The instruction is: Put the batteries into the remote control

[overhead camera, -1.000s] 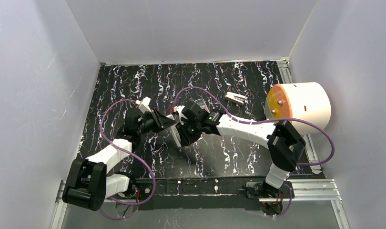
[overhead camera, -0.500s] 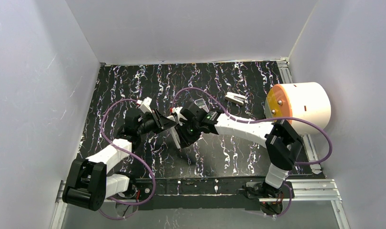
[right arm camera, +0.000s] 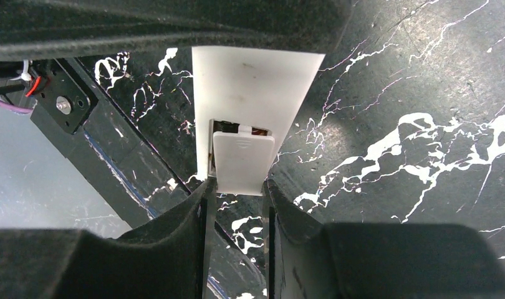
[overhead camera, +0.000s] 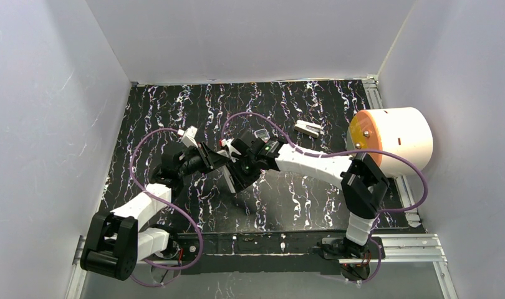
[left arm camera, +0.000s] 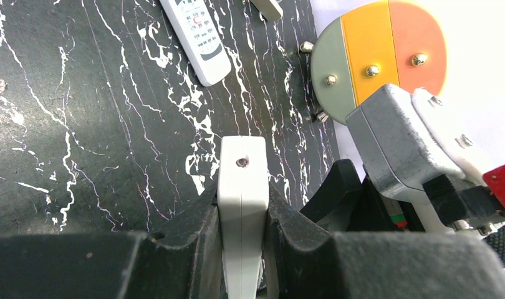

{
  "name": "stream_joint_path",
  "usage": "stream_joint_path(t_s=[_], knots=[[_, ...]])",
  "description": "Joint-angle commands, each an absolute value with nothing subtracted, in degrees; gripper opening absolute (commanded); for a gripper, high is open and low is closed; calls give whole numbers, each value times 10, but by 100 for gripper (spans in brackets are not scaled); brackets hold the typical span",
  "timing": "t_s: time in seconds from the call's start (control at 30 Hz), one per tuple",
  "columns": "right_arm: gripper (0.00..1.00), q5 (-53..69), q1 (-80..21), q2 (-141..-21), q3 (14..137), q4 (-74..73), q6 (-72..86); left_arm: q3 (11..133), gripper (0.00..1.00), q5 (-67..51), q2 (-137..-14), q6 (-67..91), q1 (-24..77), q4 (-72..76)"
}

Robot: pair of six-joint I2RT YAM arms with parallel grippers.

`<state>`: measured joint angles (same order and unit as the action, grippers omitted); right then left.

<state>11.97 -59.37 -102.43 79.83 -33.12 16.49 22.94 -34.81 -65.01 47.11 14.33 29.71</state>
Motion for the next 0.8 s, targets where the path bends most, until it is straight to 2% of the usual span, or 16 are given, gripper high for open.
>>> stream_joint_path(t_s=[0.0,0.3,0.63,0.77], knots=[[38,143,-601,-1039,841,-323,168,229,0,-366,-634,503,145,344],[39,129,-601,-1048,873,-377,167,229,0,-385,-663,560,145,373],[39,87,-601,-1042,928,-468,150,175,0,-370,-769,735,145,631],[40,75,-601,-1046,945,-497,143,169,0,-358,-797,757,145,680]])
